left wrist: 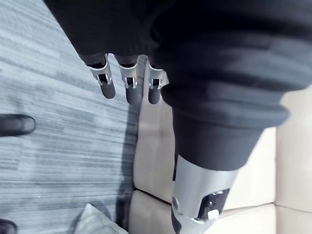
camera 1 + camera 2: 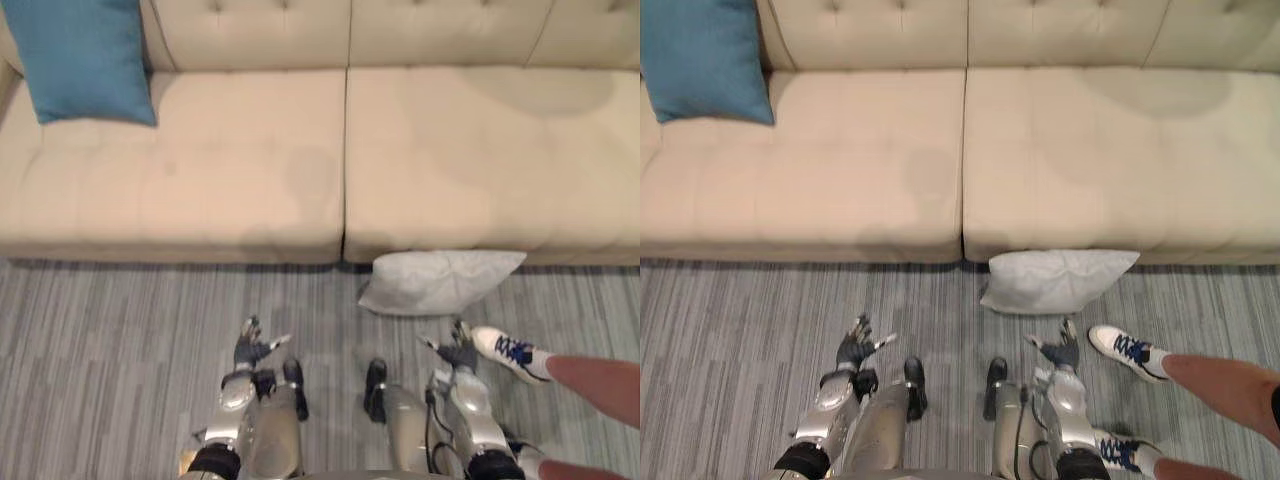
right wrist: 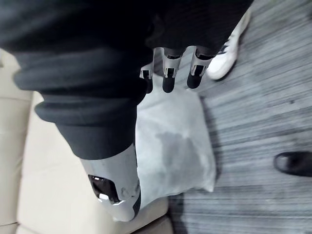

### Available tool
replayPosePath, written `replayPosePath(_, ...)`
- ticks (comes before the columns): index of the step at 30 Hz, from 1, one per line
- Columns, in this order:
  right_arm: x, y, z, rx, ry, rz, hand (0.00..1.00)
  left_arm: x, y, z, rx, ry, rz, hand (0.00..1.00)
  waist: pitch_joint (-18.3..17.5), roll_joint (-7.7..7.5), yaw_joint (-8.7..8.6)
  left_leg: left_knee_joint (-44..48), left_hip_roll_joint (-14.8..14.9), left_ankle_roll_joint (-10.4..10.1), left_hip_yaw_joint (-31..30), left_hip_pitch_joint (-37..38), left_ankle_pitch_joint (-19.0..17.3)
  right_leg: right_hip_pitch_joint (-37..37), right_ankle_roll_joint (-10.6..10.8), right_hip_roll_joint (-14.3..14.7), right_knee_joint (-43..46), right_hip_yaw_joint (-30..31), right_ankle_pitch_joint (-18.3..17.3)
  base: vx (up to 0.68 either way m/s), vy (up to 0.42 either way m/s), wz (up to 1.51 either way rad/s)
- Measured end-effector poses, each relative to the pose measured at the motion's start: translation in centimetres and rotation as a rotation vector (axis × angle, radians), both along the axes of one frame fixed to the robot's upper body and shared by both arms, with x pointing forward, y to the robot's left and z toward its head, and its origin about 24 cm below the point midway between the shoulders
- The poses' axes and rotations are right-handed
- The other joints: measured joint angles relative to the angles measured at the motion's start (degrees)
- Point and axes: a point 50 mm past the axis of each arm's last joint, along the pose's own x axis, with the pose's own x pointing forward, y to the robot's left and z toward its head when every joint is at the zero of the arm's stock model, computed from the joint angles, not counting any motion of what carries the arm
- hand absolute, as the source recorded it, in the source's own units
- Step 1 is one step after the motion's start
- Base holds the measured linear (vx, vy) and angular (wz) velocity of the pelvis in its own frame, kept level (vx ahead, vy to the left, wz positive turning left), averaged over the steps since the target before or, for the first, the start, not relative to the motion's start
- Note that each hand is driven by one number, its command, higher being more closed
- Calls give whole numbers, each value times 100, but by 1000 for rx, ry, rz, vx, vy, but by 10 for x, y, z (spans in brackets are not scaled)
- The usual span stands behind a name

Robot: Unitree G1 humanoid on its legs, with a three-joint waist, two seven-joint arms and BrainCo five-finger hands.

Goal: Pick up cushions and gather them together orderly.

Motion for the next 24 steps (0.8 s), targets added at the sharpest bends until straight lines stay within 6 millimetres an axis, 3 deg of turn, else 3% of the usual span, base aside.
replayPosePath(3, -24, -11, -14, -17, 106, -3, 0, -27, 11, -16, 29, 119, -5, 0, -171, 12, -20, -543, -79, -2, 93, 537, 172, 468, 38, 61, -504, 62, 190, 69, 11, -10)
replayPosePath(12, -50, -13, -29, 25, 223, -17, 0, -59, 15, -30, 43, 240, -8, 0, -524, -18, -25, -1070, -215, 21, 537, 1255, 229, 1000, 141, 90, -1132, 479, 498, 16, 36, -21)
replayPosePath(18, -52, -15, -30, 35, 232, -39, 0, -58, 15, -31, 46, 243, -16, 0, -528, -55, -42, -1119, -252, 84, 797, 1419, 156, 867, 186, 150, -1271, 1121, 741, -24, 25, -60)
replayPosePath(22, -39, -15, -24, 30, 179, -35, 0, -55, 15, -30, 47, 234, -19, 0, -460, -157, -181, -658, -234, 122, 1558, 1284, -230, 430, 309, 250, -1315, 2043, 1060, -98, 48, -119)
replayPosePath(24, -32, -14, -21, 27, 157, -25, 0, -51, 16, -28, 52, 224, -19, 0, -414, -207, -272, -413, -82, 150, 2046, 1190, -461, 244, 214, 161, -1515, 1765, 982, -144, 32, -145)
